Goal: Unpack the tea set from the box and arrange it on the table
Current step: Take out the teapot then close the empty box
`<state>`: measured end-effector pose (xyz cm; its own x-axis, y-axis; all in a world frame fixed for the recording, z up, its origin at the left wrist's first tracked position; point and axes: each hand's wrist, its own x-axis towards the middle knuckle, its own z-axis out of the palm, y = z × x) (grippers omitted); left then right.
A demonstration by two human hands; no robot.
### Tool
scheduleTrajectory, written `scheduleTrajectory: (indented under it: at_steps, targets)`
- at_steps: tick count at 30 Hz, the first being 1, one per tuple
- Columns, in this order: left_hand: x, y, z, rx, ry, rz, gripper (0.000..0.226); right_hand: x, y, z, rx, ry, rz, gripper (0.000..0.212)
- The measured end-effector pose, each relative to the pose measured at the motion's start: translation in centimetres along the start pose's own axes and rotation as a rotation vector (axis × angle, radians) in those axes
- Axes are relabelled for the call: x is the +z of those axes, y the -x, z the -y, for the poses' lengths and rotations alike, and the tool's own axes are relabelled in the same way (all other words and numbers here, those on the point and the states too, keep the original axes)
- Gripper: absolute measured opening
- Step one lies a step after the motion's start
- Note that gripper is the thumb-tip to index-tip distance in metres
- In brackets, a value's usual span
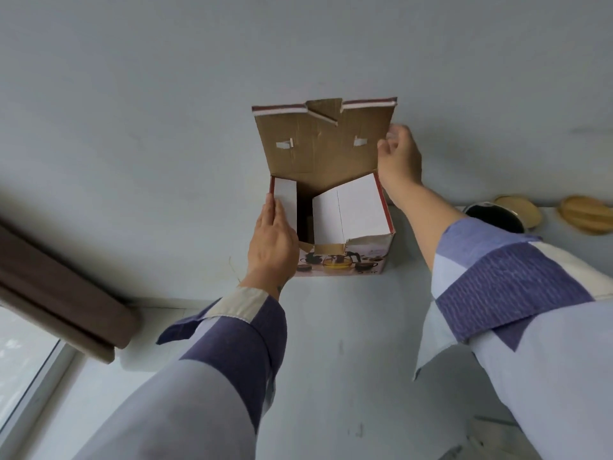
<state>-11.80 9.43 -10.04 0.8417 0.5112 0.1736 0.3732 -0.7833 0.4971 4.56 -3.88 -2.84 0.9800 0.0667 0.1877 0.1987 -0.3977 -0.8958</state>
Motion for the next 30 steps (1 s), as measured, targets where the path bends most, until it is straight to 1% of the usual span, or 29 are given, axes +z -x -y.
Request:
scheduleTrajectory:
  at_steps: [3, 5, 7, 11, 15, 16, 18, 21, 26, 30]
  targets:
    - [-0.5, 0.2, 0.0, 0.026, 0.102, -0.031, 0.049, -1.3, 2.0, -0.9, -0.097, 0.001, -0.026, 0.027]
    - [-0.7, 0.2, 0.2, 0.046, 0.149, -0.053, 0.047, -2.0, 3.6, -1.8, -0.142, -0.020, -0.006, 0.042]
    - [-1.1, 0.2, 0.1, 0.011, 0.210, -0.029, 0.045, -2.5, 5.3, -2.6, -0.126, -0.031, 0.016, 0.055]
    - [-2.0, 0.3, -0.3, 0.010, 0.303, -0.021, 0.045, -2.8, 8.2, -3.7, -0.139, 0.032, 0.100, 0.060]
    - [-3.0, 1.7, 0.5, -0.141, 0.462, -0.051, 0.064, -3.5, 9.7, -4.0, -0.191, 0.176, 0.227, 0.059]
    - [-3.2, 2.1, 0.7, -0.156, 0.480, -0.052, 0.068, -3.6, 9.9, -4.0, -0.196, 0.199, 0.249, 0.058]
    - [-3.4, 2.7, 1.2, -0.105, 0.466, -0.040, 0.070, -3.7, 10.1, -4.0, -0.197, 0.217, 0.256, 0.052]
    - [-3.4, 2.8, 1.9, 0.007, 0.381, -0.012, 0.062, -3.6, 10.1, -4.5, -0.241, 0.270, 0.233, 0.041]
    - [-3.1, 2.7, 2.2, 0.061, 0.195, -0.024, 0.047, -3.5, 10.2, -5.3, -0.292, 0.334, 0.209, 0.035]
    - [-3.0, 2.6, 2.2, 0.083, 0.199, -0.047, 0.043, -3.5, 10.1, -5.5, -0.311, 0.350, 0.184, 0.033]
